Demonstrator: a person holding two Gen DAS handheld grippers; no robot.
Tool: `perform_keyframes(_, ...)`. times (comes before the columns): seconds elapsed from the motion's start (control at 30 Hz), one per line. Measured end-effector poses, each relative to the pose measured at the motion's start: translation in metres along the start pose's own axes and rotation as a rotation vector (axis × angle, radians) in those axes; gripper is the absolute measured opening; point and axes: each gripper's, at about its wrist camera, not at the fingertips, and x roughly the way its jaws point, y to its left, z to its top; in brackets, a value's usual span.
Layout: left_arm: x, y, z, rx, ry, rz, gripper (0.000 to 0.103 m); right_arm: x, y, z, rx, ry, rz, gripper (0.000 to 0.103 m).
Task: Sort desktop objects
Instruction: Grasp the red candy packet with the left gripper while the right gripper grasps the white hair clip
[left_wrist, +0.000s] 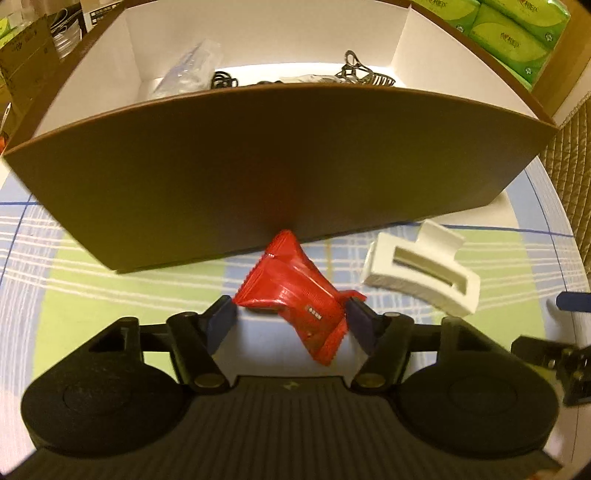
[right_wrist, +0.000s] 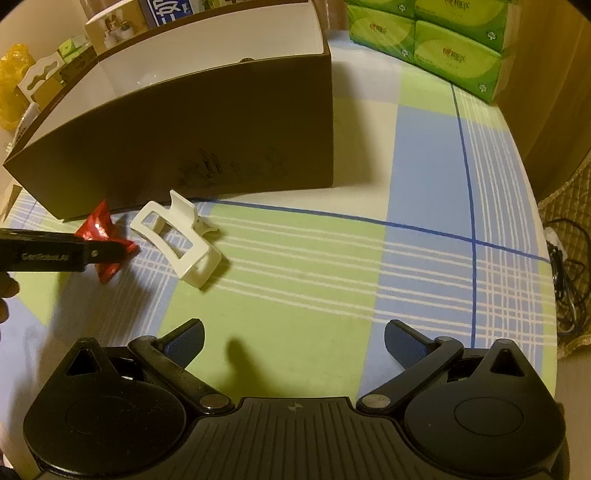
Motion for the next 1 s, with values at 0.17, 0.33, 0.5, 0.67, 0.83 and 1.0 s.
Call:
perform_keyframes(0.17, -0.004, 0.014, -0.001, -0.063, 0.004, 0.004, 0.063, 0.001, 0.002, 0.000, -0.012, 0.002, 0.001, 0.101)
perform_keyframes(0.33, -0.005, 0.017, 0.006, -0.172, -0.001, 0.016, 0.077, 0.001, 0.002, 0.000, -0.017, 0.004, -0.002, 0.101)
perform_keyframes(0.5, 0.002, 0.018, 0.015, -0.247, 0.007, 0.043, 0.076, 0.001, 0.001, 0.000, -0.019, 0.006, -0.007, 0.101)
perform_keyframes(0.67, 0.004, 0.019, 0.014, -0.186, 0.006, 0.059, 0.069, 0.001, 0.002, 0.000, -0.024, 0.009, -0.008, 0.101)
perform_keyframes(0.83, -0.005, 0.026, 0.000, -0.062, -0.003, 0.043, 0.040, 0.002, 0.002, -0.001, -0.026, 0.010, -0.004, 0.101)
perform_keyframes(1.0, -0.015, 0.044, -0.011, -0.016, 0.006, 0.027, 0.038, 0.004, 0.007, -0.001, -0.039, 0.013, 0.006, 0.101)
